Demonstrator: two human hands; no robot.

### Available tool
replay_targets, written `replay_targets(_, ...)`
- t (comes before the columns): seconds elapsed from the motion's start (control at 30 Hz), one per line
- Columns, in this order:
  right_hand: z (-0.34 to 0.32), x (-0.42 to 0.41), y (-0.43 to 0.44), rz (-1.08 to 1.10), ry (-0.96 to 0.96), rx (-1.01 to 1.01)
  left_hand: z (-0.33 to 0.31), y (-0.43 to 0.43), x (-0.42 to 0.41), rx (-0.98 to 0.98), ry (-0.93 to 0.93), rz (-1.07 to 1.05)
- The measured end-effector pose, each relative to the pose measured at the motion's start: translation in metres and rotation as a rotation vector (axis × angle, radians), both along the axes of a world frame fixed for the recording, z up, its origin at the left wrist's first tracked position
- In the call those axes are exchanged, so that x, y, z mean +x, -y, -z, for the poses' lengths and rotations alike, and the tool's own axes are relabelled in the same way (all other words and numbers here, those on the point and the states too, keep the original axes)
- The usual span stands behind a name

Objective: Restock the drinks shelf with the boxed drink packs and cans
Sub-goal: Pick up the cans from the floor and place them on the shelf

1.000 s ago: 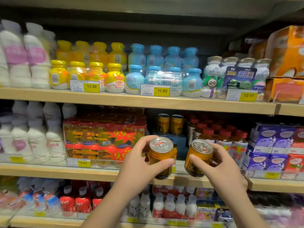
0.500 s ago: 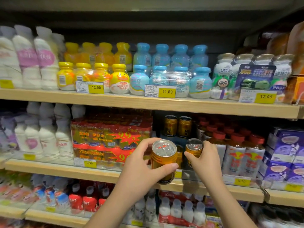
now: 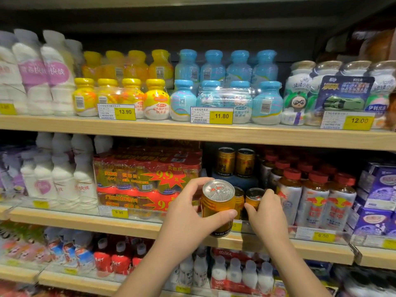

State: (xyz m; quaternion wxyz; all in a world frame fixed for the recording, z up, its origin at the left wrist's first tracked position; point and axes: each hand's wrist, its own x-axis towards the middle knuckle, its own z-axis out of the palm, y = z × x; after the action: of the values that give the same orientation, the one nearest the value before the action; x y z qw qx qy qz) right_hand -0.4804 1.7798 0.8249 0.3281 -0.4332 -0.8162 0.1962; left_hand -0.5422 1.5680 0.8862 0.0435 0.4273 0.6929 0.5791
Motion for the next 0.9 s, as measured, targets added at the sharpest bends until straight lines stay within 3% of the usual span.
replay_targets(0.2,0.0,-0.002,0.003,0.008,0.099,0.011,0.002,-0.005,-0.002,0.012,-0.001,-0.001)
replay_targets(0.47,-0.002,0.004,0.008,-0.036,0.093,0.125,0.005,-0.013,-0.007,0.036,0.001,-0.008)
replay_targets(0.9,-0.023,0.068,0.02,-0.161,-0.158,0.071,-0.016,-0.073,-0.03,0.011,-0.048,-0.004)
